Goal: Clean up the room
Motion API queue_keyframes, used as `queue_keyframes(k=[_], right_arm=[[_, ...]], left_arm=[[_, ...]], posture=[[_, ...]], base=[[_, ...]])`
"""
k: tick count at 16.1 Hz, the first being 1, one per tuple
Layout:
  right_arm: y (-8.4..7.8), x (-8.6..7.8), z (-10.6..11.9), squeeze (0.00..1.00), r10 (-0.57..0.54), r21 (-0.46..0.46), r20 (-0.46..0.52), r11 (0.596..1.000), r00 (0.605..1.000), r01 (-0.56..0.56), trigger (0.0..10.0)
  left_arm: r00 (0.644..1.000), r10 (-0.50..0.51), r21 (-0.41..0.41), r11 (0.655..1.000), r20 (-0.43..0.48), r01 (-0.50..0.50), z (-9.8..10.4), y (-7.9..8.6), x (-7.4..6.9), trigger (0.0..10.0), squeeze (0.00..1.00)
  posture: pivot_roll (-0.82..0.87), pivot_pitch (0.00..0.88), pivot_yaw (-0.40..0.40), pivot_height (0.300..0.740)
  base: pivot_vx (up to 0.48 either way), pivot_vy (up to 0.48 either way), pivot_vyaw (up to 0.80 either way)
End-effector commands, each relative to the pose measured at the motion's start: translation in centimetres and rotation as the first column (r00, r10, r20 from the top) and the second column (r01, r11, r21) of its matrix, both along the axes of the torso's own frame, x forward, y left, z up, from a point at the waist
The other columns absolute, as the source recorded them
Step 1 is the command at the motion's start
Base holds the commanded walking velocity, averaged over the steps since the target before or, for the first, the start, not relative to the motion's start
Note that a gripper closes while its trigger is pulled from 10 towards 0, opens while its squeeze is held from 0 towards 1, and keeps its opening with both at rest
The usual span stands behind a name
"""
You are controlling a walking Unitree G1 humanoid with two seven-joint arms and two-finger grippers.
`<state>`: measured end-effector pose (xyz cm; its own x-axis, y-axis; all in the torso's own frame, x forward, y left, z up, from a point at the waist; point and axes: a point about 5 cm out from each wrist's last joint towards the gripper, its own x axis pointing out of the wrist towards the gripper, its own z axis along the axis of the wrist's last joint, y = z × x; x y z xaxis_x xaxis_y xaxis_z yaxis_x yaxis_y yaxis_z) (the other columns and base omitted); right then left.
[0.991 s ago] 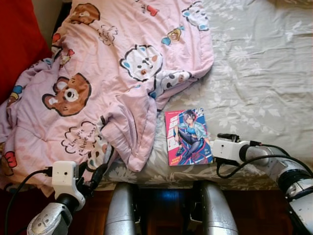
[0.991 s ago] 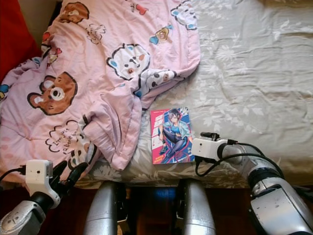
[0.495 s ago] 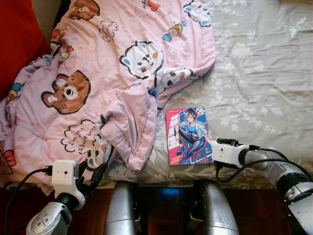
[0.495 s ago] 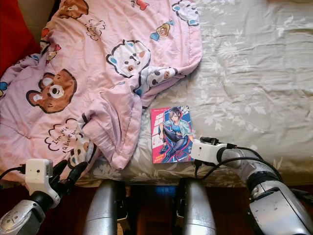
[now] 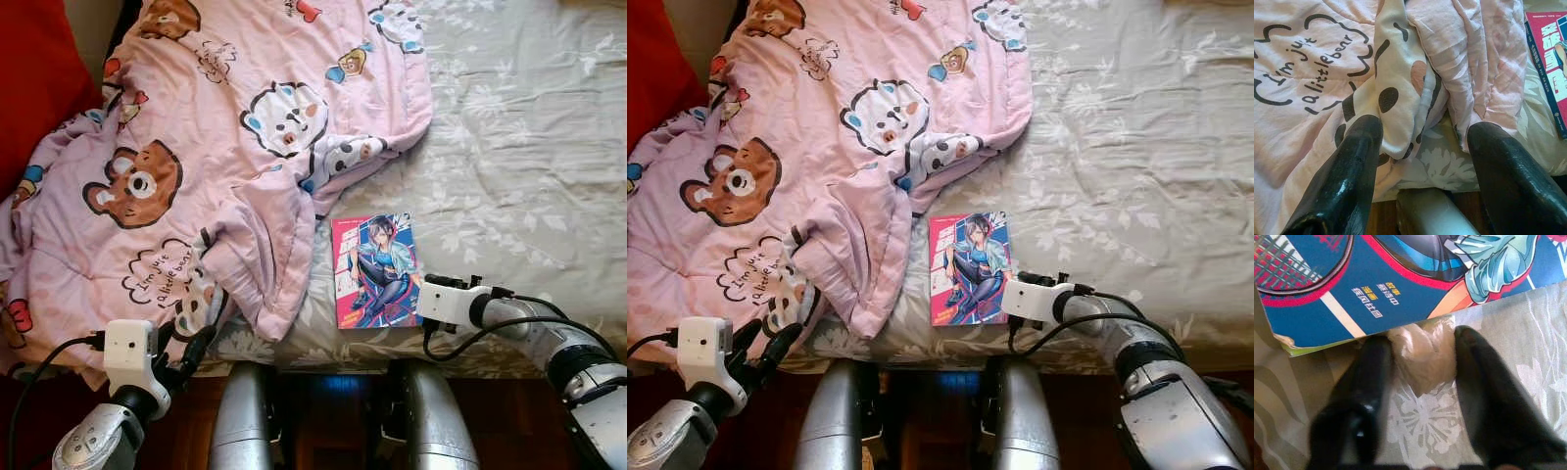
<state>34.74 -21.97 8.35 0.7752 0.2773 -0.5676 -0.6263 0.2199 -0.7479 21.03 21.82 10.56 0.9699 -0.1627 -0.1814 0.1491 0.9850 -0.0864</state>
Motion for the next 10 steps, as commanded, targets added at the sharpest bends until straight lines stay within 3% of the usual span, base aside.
queue_keyframes(k=[1, 10], right_arm=[[0.4, -0.4, -0.7, 0.00, 0.024, 0.004, -0.026, 1.000, 0.999, -0.024, 0.0], [-0.1, -1.3, -1.8, 0.00, 0.013, -0.026, -0.060, 1.000, 0.998, -0.015, 0.0]], left_arm=[[0.999, 0.019, 0.004, 1.000, -0.043, -0.019, -0.6, 0.5, -0.6, 10.0, 0.00], [0.999, 0.019, 0.002, 1.000, -0.045, -0.019, -0.8, 0.4, -0.5, 10.0, 0.00]], posture=[[0.18, 0.391, 0.078, 0.608], [0.18, 0.378, 0.077, 0.608]], base=[[0.000, 0.000, 0.00], [0.000, 0.000, 0.00]])
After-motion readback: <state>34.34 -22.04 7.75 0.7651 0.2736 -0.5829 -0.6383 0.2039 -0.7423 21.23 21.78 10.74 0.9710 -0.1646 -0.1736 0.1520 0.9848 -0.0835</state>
